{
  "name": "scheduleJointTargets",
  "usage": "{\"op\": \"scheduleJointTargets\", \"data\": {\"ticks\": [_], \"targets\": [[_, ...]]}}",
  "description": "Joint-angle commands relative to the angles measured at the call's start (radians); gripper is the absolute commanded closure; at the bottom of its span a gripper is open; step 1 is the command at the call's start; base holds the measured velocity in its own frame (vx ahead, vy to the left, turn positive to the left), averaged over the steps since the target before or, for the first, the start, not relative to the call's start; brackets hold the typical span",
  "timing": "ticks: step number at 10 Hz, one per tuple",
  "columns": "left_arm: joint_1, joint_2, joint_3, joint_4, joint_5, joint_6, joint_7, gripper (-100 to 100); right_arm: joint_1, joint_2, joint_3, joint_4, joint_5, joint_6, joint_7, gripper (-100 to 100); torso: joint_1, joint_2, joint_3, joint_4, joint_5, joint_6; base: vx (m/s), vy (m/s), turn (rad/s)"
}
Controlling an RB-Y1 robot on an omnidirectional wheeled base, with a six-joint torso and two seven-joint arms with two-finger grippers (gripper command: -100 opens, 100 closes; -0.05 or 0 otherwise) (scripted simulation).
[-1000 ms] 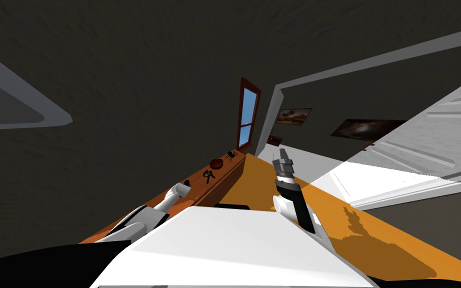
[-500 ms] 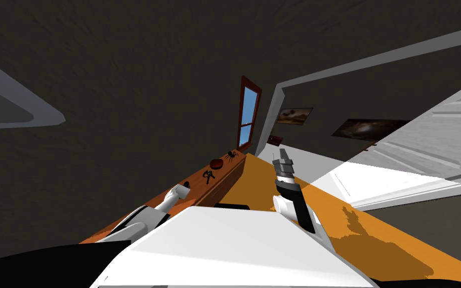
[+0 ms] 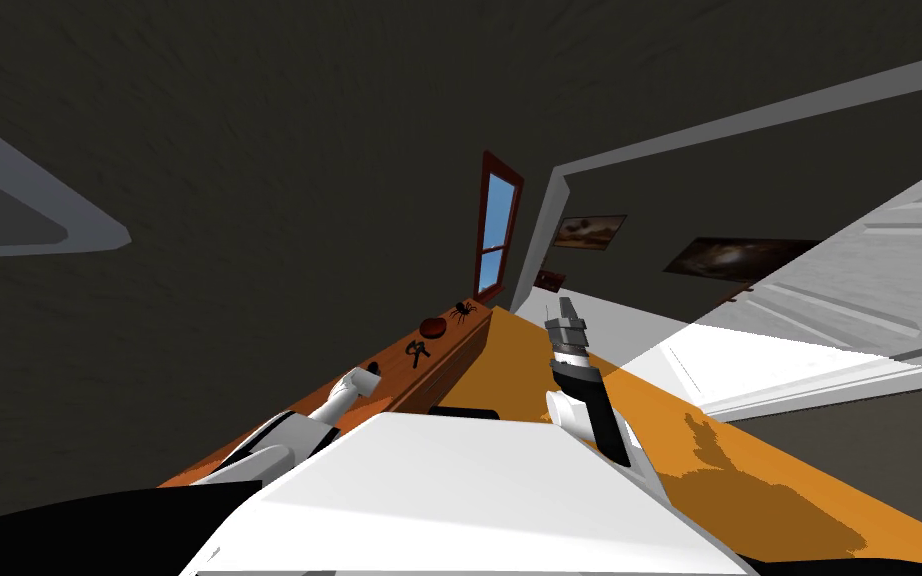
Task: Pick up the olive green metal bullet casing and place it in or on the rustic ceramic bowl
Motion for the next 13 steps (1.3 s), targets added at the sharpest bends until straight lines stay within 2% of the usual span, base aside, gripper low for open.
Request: {"op": "scheduleJointTargets", "data": {"ticks": [1, 3, 4, 5, 6, 8, 9, 13], "targets": [[-0.008, 0.01, -0.003, -0.03, 0.019, 0.036, -0.015, 100, 0.0, 0.0, 0.0, 0.0, 0.0, 0.0, 0.0, 0, 0.0, 0.0, 0.0, 0.0, 0.0, 0.0, -0.039, -0.005, 0.0], [-0.019, 0.019, -0.007, -0.057, 0.037, 0.072, -0.028, 100, 0.0, 0.0, 0.0, 0.0, 0.0, 0.0, 0.0, 0, -0.002, 0.003, 0.002, 0.0, 0.0, 0.0, -0.069, -0.033, 0.01], [-0.015, 0.016, -0.006, -0.052, 0.031, 0.061, -0.024, 100, 0.0, 0.0, 0.0, 0.0, 0.0, 0.0, 0.0, 0, -0.003, 0.004, 0.002, 0.0, 0.0, 0.0, -0.025, -0.014, 0.001], [-0.015, 0.016, -0.006, -0.055, 0.032, 0.066, -0.024, 0, 0.0, 0.0, 0.0, 0.0, 0.0, 0.0, 0.0, 0, -0.002, 0.002, 0.001, 0.0, 0.0, -0.001, -0.005, -0.003, 0.001], [-0.015, -0.01, -0.022, -0.09, 0.06, 0.083, -0.027, 100, 0.0, 0.0, 0.0, 0.0, 0.0, 0.0, 0.0, 0, -0.001, 0.001, 0.0, 0.0, 0.0, -0.001, 0.019, -0.096, -0.055], [-0.017, -0.019, -0.027, -0.103, 0.069, 0.09, -0.027, 100, 0.0, 0.0, 0.0, 0.0, 0.0, 0.0, 0.0, 0, -0.011, -0.004, -0.002, 0.0, -0.001, 0.002, 0.043, -0.14, -0.04], [-0.02, -0.038, -0.039, -0.133, 0.092, 0.106, -0.03, 100, 0.0, 0.0, 0.0, 0.0, 0.0, 0.0, 0.0, 0, -0.011, -0.004, -0.002, 0.0, -0.001, 0.002, 0.086, -0.166, -0.08], [-0.032, -0.076, -0.064, -0.2, 0.14, 0.146, -0.036, 100, 0.0, 0.0, 0.0, 0.0, 0.0, 0.0, 0.0, 0, -0.012, -0.008, -0.004, 0.0, 0.003, 0.007, 0.078, -0.15, -0.058]]}}
